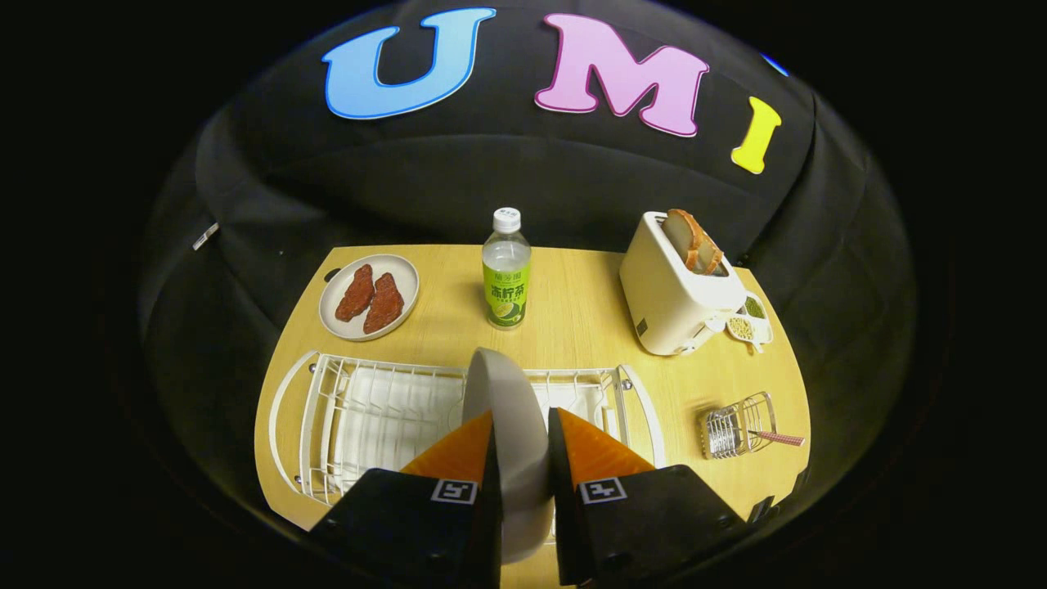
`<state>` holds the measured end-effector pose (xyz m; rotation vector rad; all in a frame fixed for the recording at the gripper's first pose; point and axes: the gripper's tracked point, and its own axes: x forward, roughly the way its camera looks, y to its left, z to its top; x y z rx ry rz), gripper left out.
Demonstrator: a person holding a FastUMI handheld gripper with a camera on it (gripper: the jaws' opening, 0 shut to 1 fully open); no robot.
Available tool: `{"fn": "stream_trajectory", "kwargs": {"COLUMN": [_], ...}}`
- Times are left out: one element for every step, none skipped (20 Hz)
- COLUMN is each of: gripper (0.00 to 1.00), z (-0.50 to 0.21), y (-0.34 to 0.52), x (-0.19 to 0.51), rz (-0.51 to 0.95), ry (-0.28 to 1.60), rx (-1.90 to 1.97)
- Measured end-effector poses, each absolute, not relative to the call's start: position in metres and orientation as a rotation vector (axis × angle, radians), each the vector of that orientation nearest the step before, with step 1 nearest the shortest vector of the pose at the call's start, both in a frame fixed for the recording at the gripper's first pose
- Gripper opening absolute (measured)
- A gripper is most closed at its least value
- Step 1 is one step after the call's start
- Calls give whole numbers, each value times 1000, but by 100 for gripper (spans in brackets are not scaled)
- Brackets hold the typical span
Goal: Take the plate from the dish rack, then take the spoon from the basket and place it into the plate.
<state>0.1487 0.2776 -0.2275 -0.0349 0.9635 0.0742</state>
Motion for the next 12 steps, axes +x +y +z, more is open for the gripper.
{"fn": "stream_trajectory", "kwargs": {"gripper": [30, 29, 27, 27, 25, 25, 24, 24, 24, 24, 24, 24], "z": [-226, -225, -226, -227, -229, -230, -229, -228, -223, -216, -206, -195], "y": [274, 271, 269, 265, 261, 256, 251, 246, 241, 235, 226, 214], "x": [149, 149, 148, 146, 143, 140, 135, 129, 123, 116, 109, 103], "rz": [68, 68, 67, 69, 72, 81, 92, 116, 146, 183, 220, 249], "ry": [957, 957, 962, 971, 981, 986, 993, 996, 994, 985, 966, 941], "rx": [-30, -17, -3, 13, 31, 57, 85, 125, 176, 233, 291, 342]}}
